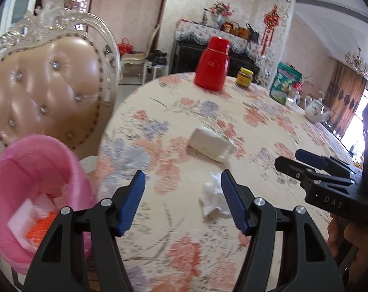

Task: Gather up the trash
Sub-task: 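Move both tools back over the table toward the crumpled tissue and paper packet, then grasp the crumpled white tissue with the left tool while the right tool grasps the white paper packet, then carry the tissue and paper packet over the pink wastebasket with both tools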

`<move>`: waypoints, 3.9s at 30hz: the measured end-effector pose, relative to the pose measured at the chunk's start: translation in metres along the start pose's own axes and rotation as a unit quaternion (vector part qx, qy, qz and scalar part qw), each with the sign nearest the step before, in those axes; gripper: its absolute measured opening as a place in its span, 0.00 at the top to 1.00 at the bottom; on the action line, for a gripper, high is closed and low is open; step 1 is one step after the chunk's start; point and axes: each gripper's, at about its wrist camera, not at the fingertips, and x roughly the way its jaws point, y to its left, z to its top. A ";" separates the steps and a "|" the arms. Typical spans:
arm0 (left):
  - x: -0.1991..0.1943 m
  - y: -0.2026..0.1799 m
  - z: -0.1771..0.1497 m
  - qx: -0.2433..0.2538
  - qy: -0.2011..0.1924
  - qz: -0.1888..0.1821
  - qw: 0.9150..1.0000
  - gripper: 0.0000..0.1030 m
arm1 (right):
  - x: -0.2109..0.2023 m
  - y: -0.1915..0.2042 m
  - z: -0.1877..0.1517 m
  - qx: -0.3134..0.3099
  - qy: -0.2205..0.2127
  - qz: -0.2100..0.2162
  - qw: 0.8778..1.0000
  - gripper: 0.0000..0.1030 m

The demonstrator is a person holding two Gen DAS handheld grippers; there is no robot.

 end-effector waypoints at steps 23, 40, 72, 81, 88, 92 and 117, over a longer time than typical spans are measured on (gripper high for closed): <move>0.103 -0.054 -0.018 0.031 0.107 -0.022 0.993 0.47 | 0.025 -0.060 -0.004 0.041 0.029 -0.021 0.999 0.35; 0.089 -0.019 0.000 0.018 0.079 -0.018 0.997 0.80 | 0.088 -0.013 0.027 -0.023 0.048 0.023 0.998 0.30; 0.029 0.017 0.019 0.007 0.021 0.013 1.000 0.80 | 0.107 0.016 0.016 -0.042 0.083 0.038 0.995 0.49; -0.007 0.022 0.015 0.008 -0.003 0.013 1.000 0.80 | 0.050 0.024 0.009 -0.011 0.043 0.041 0.998 0.49; -0.041 0.034 0.013 0.003 -0.026 0.017 1.000 0.80 | 0.012 0.041 0.008 -0.015 0.014 0.041 0.999 0.49; -0.058 0.041 0.012 -0.001 -0.037 0.021 0.999 0.80 | -0.002 0.051 0.009 -0.019 0.004 0.042 0.999 0.49; -0.143 0.130 0.018 -0.035 -0.097 0.086 0.991 0.80 | -0.023 0.168 0.034 -0.077 -0.027 0.107 0.991 0.49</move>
